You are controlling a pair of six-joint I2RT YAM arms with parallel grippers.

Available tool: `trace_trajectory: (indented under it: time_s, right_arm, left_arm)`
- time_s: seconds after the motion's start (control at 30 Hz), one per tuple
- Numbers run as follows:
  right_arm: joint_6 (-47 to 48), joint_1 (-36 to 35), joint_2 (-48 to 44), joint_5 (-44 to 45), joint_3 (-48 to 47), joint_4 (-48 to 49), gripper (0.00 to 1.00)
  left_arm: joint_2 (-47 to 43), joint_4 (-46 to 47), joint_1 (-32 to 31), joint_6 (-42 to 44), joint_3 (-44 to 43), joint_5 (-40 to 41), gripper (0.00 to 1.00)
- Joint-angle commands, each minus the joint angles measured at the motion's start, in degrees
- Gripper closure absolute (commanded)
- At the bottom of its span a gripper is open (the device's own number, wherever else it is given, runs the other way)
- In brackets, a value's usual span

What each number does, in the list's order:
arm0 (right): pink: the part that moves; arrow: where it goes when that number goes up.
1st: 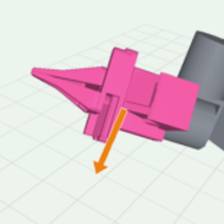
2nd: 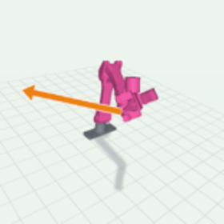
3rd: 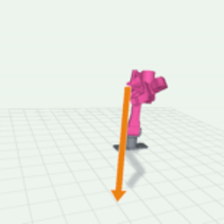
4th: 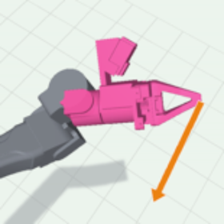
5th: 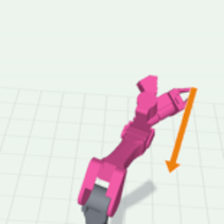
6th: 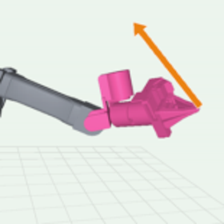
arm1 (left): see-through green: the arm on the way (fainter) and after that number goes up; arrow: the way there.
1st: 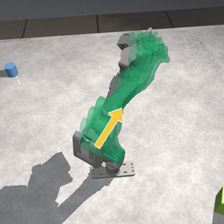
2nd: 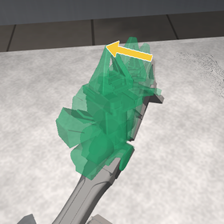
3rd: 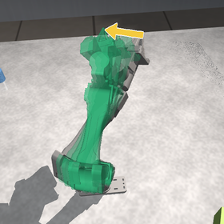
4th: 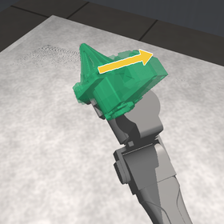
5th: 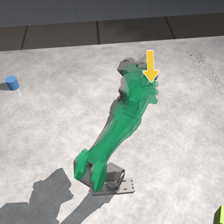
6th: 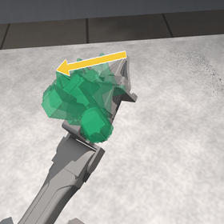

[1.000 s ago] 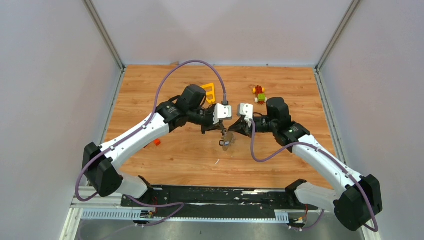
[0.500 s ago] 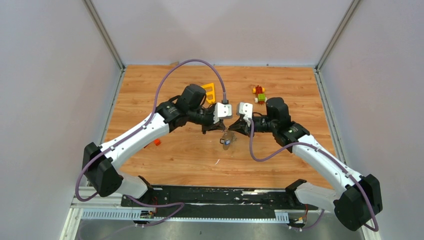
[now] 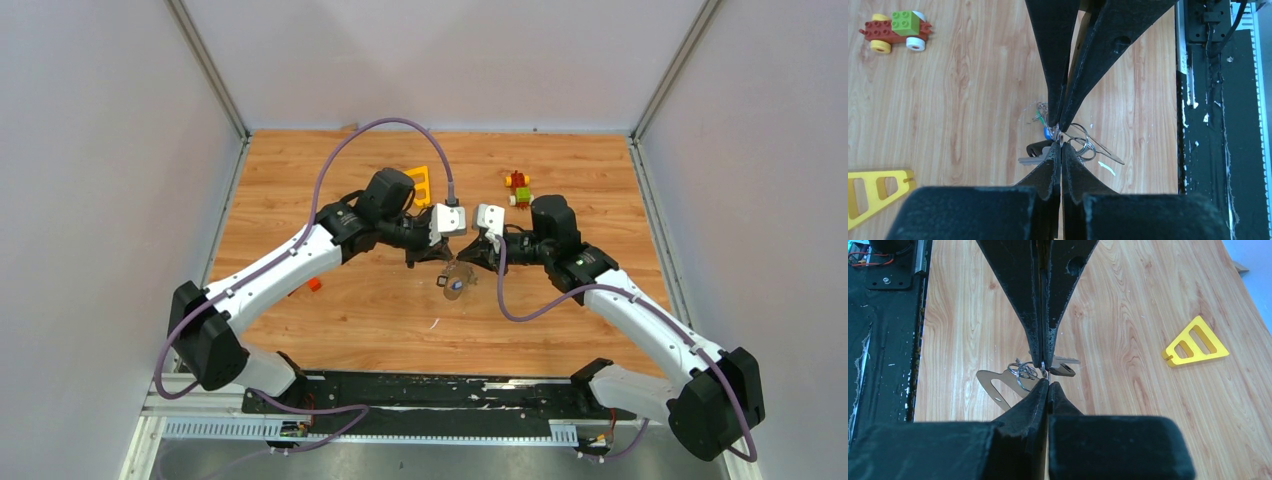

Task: Put the keys on the keyring
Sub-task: Insert the key onto the keyring.

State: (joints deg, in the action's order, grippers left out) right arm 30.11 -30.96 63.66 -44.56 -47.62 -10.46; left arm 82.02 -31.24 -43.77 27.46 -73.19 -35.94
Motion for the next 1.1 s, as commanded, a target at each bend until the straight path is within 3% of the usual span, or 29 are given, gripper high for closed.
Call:
trace_trajectory:
  time_s: [0.0, 1.07]
  right_arm:
    - [-0.6, -0.3, -0.6, -0.6, -0.6, 3.9, 1.00]
    - [0.8, 0.4, -2.5, -2.3, -0.8, 2.2, 1.00]
  left_arm:
    - [0.8, 1.6, -0.3, -1.8, -1.8, -1.4, 1.00]
    - [0.3, 1.7, 0.8, -1.6, -0.5, 1.6, 1.00]
